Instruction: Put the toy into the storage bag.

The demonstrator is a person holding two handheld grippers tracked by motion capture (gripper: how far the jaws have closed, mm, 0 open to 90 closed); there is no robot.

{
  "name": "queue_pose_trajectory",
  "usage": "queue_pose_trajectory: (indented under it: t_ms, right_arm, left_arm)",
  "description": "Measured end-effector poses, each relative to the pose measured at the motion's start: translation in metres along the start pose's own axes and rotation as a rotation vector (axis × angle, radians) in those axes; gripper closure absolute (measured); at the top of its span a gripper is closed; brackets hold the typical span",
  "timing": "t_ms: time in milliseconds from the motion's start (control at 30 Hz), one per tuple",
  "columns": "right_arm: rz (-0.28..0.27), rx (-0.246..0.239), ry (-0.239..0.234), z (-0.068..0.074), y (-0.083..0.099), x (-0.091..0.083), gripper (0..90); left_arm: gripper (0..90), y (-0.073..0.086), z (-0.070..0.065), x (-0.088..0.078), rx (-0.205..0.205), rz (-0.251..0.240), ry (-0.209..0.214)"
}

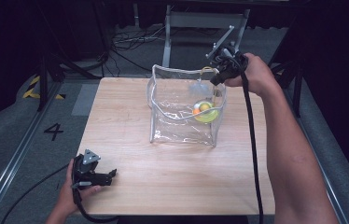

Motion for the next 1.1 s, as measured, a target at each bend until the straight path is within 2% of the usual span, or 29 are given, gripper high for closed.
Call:
queue_pose_trajectory:
  t_ms: [467,933,1100]
  right_arm:
    - [0.041,-0.039,-0.072,0.023,0.012,0.032,88.0]
    - [0.063,-0.073,-0.108,0.039,0.018,0.048,88.0]
    - [0.063,-0.07,-0.116,0.042,0.02,0.052,87.9]
  left_arm:
    - [0.5,0.0,0.0,0.0,0.003,0.003,0.0]
    - [0.5,0.0,0.0,0.0,0.003,0.002,0.0]
    - [0.5,0.0,0.0,0.0,0.004,0.003,0.0]
Point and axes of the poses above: each handheld gripper's, and its own axes: x roughly forward along the jaws, y roughly out of its underside, z roughly to its left, the point moved 9 cm from there along x, roughly forward along the jaws, and after that the axes turned 14 degrees about -x, right-handed, at the moved point
